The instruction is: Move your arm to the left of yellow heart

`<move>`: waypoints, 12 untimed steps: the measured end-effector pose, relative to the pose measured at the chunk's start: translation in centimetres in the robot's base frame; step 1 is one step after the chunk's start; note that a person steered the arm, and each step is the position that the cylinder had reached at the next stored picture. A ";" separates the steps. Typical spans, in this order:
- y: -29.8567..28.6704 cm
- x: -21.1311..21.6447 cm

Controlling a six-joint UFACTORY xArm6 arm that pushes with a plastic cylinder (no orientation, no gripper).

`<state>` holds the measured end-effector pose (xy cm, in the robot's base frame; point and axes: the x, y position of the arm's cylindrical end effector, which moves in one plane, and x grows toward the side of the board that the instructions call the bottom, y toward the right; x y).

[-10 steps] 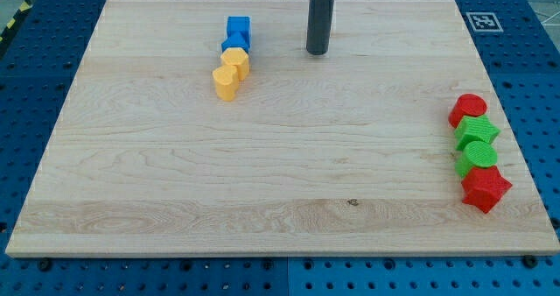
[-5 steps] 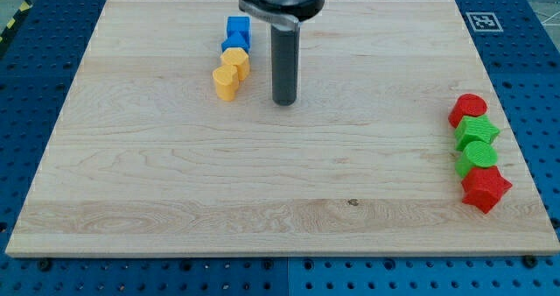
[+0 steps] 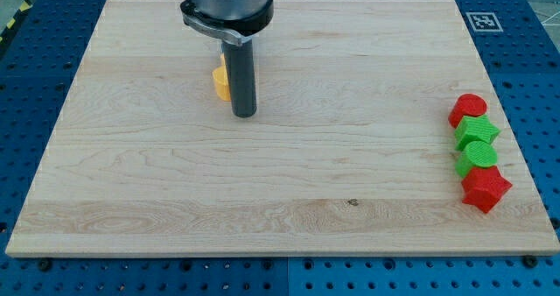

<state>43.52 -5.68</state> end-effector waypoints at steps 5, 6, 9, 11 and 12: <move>-5.0 -0.9; -5.6 -1.8; -6.8 -2.4; -6.8 -3.1; -6.8 -3.6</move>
